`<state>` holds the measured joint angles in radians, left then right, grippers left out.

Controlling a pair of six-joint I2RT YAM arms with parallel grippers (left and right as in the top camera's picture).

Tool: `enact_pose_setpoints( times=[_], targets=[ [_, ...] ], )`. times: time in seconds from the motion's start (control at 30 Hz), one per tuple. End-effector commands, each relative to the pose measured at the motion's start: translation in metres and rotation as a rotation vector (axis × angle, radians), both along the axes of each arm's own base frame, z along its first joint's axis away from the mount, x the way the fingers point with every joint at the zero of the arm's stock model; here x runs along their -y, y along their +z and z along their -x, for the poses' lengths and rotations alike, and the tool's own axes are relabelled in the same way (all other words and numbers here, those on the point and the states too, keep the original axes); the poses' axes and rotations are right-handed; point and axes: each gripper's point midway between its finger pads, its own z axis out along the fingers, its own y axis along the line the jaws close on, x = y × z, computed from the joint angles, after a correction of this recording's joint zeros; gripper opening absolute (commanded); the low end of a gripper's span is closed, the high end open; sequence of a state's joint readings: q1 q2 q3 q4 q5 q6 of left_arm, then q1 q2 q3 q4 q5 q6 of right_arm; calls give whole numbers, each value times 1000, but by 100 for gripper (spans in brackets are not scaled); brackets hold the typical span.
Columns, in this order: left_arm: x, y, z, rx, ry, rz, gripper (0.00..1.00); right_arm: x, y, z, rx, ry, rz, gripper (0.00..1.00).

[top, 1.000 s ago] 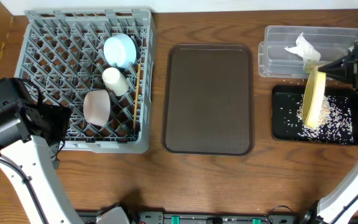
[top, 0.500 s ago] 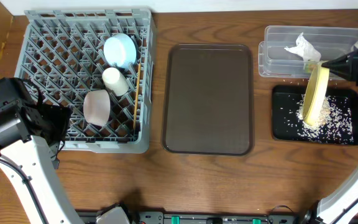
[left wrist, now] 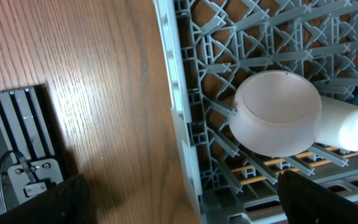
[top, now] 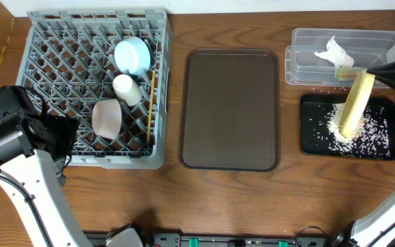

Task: Sort waste into correct bins and load items into the dishwasher
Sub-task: 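Carry the emptied yellow plate left toward the dish rack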

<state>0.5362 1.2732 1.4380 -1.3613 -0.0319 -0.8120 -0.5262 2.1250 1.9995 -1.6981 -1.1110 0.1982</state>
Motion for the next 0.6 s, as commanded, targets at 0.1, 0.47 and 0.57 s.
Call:
enact_pose_setpoints(
  times=[0.1,0.47,0.57],
  targets=[
    [-1,4,1,9,11,-9,98,13,1,1,43,-22,-7,1],
    [-1,4,1,9,11,-9,98,19,-3,3,6,-41,-5,1],
    [-1,4,1,9,11,-9,98,15,9,3,44,-43,-17,1]
  ],
)
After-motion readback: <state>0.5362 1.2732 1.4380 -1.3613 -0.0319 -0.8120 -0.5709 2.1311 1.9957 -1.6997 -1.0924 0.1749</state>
